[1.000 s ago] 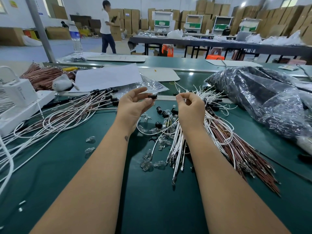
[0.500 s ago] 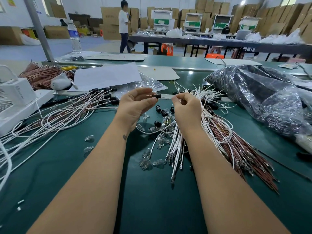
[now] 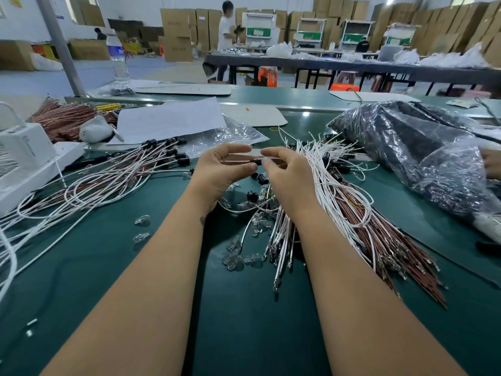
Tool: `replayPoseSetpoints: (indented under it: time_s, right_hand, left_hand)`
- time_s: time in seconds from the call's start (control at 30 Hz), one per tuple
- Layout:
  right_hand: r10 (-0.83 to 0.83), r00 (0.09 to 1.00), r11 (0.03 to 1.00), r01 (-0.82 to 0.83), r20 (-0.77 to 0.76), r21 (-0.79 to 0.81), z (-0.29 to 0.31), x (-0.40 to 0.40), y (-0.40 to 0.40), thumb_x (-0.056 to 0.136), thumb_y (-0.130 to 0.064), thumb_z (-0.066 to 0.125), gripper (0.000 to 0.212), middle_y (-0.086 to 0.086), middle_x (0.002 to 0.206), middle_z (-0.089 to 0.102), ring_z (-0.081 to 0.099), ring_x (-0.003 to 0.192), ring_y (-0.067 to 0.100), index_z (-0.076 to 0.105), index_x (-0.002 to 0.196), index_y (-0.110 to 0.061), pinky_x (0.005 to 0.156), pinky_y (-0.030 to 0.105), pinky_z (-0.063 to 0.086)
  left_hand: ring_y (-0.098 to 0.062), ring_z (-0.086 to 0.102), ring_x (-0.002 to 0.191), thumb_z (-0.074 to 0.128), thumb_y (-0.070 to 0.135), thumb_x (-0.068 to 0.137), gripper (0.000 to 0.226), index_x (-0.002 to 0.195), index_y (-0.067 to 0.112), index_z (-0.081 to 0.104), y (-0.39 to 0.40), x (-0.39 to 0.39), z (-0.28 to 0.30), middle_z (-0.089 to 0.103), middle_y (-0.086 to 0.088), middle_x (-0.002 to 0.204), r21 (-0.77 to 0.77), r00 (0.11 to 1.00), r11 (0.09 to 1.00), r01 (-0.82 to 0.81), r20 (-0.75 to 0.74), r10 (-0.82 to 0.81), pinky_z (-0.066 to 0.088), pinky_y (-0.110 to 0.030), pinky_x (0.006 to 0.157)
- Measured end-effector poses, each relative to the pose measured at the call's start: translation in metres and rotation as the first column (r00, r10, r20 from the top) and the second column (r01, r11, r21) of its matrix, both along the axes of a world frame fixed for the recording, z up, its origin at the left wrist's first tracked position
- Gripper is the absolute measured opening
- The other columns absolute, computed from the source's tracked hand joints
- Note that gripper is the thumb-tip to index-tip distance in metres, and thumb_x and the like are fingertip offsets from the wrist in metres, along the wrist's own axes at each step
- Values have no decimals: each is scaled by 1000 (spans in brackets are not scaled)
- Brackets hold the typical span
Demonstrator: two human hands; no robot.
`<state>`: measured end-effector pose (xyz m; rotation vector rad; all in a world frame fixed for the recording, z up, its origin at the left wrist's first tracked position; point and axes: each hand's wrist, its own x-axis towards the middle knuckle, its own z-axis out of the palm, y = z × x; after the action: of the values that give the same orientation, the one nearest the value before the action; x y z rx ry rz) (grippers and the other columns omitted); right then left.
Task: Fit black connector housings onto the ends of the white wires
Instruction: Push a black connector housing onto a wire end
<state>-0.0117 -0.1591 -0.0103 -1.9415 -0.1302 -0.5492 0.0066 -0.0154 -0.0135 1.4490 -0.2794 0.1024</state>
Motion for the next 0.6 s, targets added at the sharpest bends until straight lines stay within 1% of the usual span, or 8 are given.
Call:
replayPoseSetpoints:
  time_s: [0.13,0.23,0.33,0.4,0.47,0.5,0.53,0.6]
  right_hand:
    - [-33,999,987,36,27,-155,1,-2,2,91,-16,63,14,-6,83,65,63,78,15,71,101,-19,76,35,54]
    - [-102,993,958,112,52,-263,0,-2,1,92,-16,61,14,0,94,68,61,87,18,69,104,-15,84,40,51]
    - [-223,970,888,243,98,-389,-1,-1,-2,95,-20,57,16,-1,100,67,57,96,19,67,107,-17,88,33,38]
    - [-238,966,865,260,105,-429,-1,-1,-3,96,-18,56,16,-1,102,67,57,97,18,66,108,-16,85,30,33]
    - [-209,972,881,235,108,-412,-1,-2,-1,96,-14,56,14,2,101,67,58,94,19,64,107,-12,87,32,42]
    - [-194,975,887,222,110,-405,0,-3,0,96,-13,55,14,3,100,66,58,92,19,64,106,-11,87,34,45]
    - [-177,978,890,207,109,-406,0,-4,1,96,-12,55,14,3,100,66,58,92,19,63,107,-10,86,35,47]
    - [-136,986,895,165,99,-414,1,-4,3,96,-13,54,14,4,101,65,57,91,18,62,107,-11,82,35,47]
  left_hand:
    - [-17,72,80,62,-6,88,21,93,13,70,-3,1,-1,75,-6,84,-53,999,999,-3,-32,1,56,-20,72]
    - [-14,70,73,59,-6,89,22,85,12,70,-3,2,1,73,-1,77,-27,970,971,-239,35,240,55,-19,70]
    - [-18,68,78,57,-2,91,21,89,13,70,8,4,3,70,0,82,71,795,793,-605,100,598,58,-30,70]
    - [-19,65,90,55,-1,89,27,101,17,71,15,3,2,70,1,98,282,662,606,-744,187,726,54,-35,78]
    - [-22,52,118,52,-7,81,47,111,26,69,15,2,-1,62,5,126,476,600,399,-783,413,685,39,-38,98]
    - [-23,43,128,52,-8,79,52,113,28,68,11,1,-1,58,7,133,494,601,360,-792,526,602,28,-41,105]
    - [-22,40,131,54,-7,79,51,114,27,68,6,-1,0,58,8,133,491,617,374,-787,612,495,22,-40,107]
    - [-22,51,122,56,2,87,36,114,21,69,-6,-2,2,67,3,120,529,681,466,-709,687,255,27,-36,106]
